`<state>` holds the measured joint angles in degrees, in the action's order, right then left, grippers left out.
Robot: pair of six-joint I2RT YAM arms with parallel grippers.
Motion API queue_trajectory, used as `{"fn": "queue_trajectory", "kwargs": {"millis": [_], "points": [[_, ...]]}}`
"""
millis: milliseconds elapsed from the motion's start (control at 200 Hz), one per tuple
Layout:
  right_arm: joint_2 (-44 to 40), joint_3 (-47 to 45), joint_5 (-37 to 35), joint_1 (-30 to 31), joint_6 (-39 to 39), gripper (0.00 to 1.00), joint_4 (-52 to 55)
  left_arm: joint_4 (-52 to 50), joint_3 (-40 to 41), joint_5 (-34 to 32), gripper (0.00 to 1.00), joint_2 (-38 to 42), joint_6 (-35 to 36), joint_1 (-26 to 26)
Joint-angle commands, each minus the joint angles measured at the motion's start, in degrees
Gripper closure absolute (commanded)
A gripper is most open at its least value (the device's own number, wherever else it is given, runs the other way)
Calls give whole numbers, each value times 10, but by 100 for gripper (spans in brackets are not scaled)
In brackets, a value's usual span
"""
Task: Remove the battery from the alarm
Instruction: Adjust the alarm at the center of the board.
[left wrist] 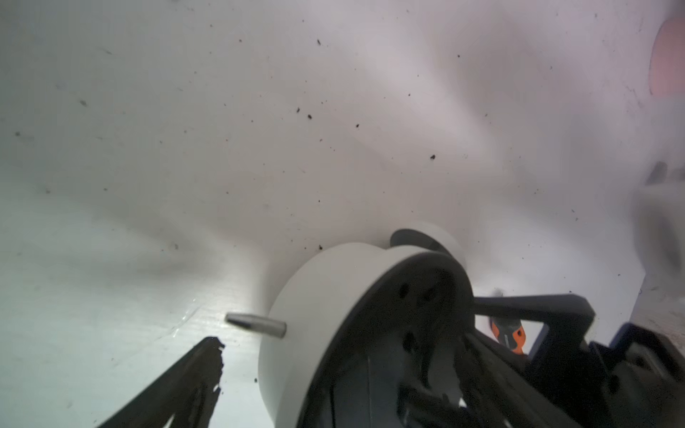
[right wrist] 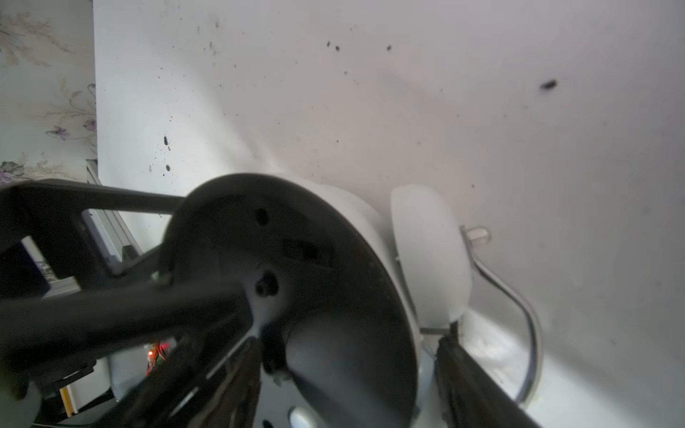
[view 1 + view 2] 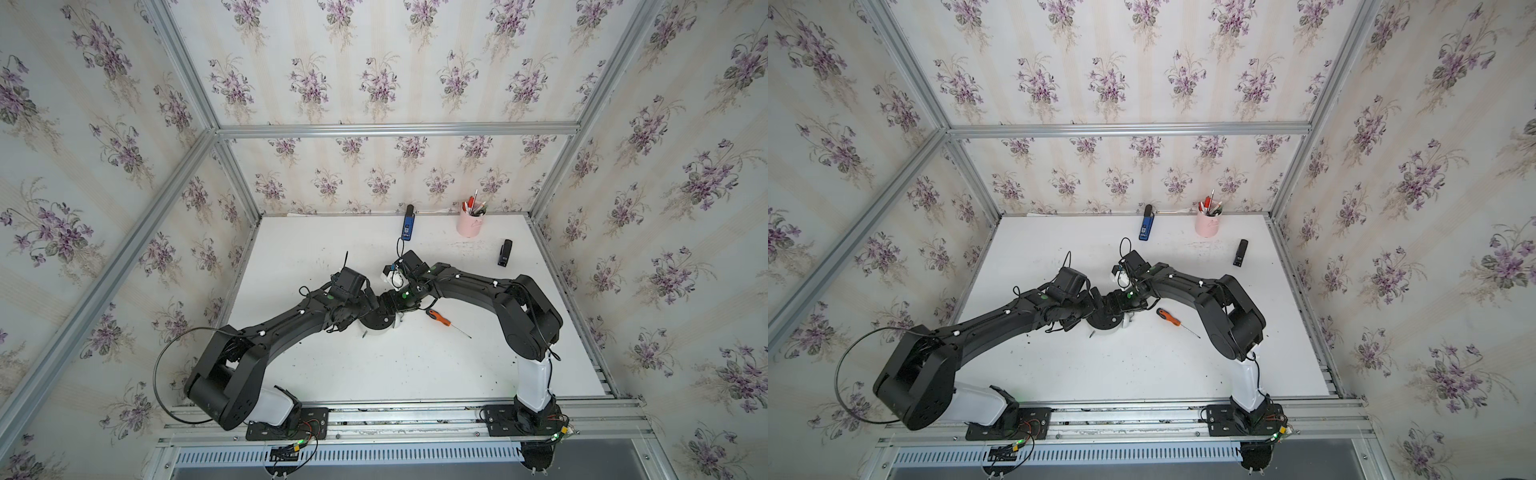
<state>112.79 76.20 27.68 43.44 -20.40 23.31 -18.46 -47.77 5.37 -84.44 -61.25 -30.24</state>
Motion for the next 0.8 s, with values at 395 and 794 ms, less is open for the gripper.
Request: {"fn": "queue_trajectory", "kwargs": {"millis": [395, 794], "points": [[-60, -7, -87, 21, -117, 21, 37, -22, -22, 28, 0, 13, 86, 47], [-24, 15, -130, -17, -40, 9, 64, -143, -77, 84, 0, 70, 164, 57]]}}
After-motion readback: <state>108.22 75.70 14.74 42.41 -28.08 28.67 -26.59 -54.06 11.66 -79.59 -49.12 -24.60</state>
